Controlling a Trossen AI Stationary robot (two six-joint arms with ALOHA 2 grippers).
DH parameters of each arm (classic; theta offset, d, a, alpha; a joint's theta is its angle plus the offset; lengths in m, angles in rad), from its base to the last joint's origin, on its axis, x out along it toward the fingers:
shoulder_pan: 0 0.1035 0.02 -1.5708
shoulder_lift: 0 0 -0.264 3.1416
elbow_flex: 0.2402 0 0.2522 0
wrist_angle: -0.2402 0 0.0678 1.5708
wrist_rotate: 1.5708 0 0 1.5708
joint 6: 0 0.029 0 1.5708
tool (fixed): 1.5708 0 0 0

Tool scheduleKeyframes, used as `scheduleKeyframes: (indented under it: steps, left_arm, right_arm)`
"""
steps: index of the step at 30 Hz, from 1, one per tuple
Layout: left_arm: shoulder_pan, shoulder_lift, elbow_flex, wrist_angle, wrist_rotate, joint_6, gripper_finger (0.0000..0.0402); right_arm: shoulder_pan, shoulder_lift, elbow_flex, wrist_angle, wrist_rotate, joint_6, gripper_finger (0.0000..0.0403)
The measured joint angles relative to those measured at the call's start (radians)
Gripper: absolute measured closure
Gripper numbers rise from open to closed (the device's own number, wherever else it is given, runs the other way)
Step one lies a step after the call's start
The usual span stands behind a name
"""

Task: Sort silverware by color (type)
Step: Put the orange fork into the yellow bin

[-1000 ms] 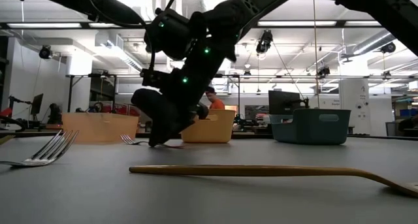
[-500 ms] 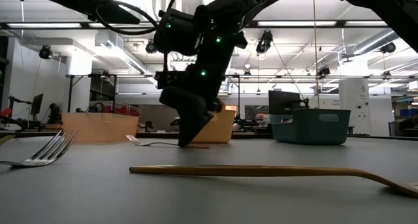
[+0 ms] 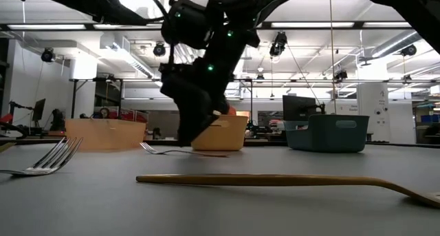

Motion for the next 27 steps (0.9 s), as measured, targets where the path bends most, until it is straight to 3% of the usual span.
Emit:
scheduleKeyframes:
  steps: [18, 27]
  left_arm:
    - [0.0, 0.0, 0.0, 0.0, 0.0, 0.0, 0.0402]
    - [0.0, 0.0, 0.0, 0.003, 0.0, 0.0, 0.0402]
  right_arm:
    - [-0.013, 0.056, -0.045, 0.152, 0.037, 0.004, 0.0309]
    - [-0.013, 0.065, -0.044, 0.152, 0.033, 0.011, 0.0388]
